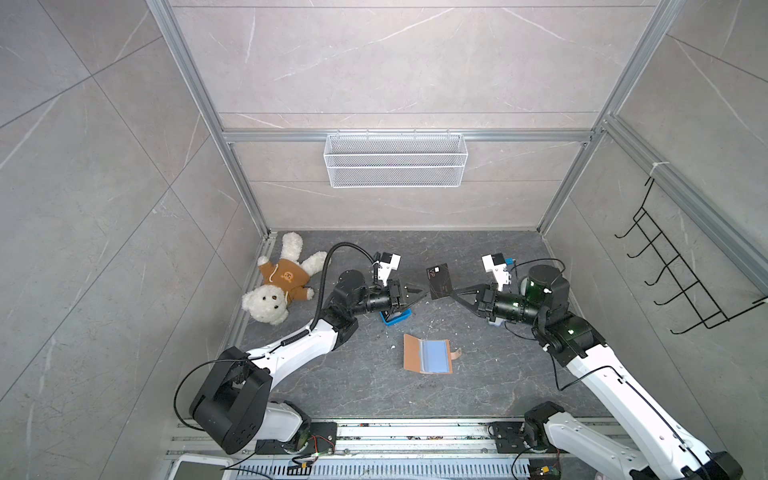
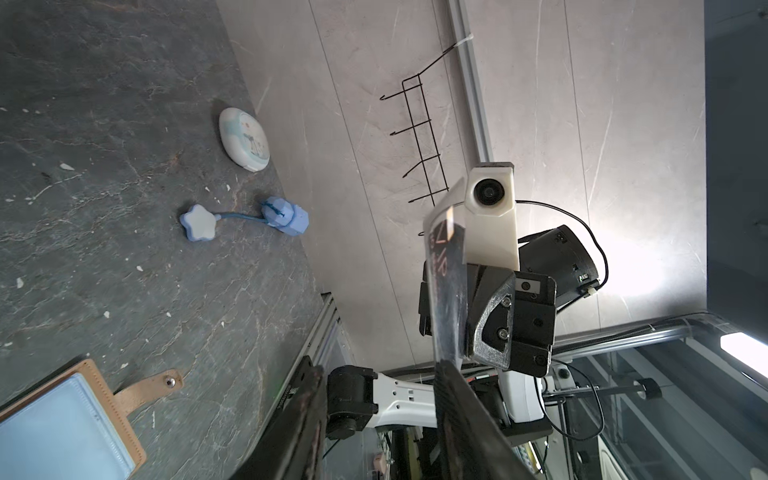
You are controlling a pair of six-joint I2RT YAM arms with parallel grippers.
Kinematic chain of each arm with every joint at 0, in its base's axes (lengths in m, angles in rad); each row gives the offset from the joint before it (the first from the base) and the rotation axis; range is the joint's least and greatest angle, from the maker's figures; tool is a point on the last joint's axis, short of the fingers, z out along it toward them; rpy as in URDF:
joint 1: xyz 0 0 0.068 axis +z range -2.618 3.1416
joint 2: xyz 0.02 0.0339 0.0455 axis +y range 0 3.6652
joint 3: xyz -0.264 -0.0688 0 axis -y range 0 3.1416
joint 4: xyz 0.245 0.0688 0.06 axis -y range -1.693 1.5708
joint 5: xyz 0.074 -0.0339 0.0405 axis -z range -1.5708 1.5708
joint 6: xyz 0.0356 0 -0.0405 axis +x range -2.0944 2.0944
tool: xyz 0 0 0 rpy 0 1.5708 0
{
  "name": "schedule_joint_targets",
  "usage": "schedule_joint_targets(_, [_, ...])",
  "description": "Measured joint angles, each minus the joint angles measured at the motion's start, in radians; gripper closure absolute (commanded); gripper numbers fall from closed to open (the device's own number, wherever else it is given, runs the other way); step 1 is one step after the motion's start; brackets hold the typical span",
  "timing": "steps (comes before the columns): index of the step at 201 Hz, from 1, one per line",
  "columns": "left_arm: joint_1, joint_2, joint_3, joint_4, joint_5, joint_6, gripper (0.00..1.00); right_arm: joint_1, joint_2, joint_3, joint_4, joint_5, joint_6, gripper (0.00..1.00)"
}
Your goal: Put the credit cards into the card holder
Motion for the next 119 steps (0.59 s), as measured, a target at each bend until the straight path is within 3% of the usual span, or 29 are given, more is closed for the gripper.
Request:
schedule_joint_targets(74, [-0.010, 0.005, 0.000, 0.051, -0.005, -0.036, 0.73, -0.002, -0.023, -0.052, 0.039, -0.002, 0.048, 1.00])
schedule_joint_targets(119, [-0.016, 0.005, 0.000, 0.056, -0.021, -0.041, 0.73, -0.003, -0.034, -0.077, 0.067, 0.000, 0.066, 1.00])
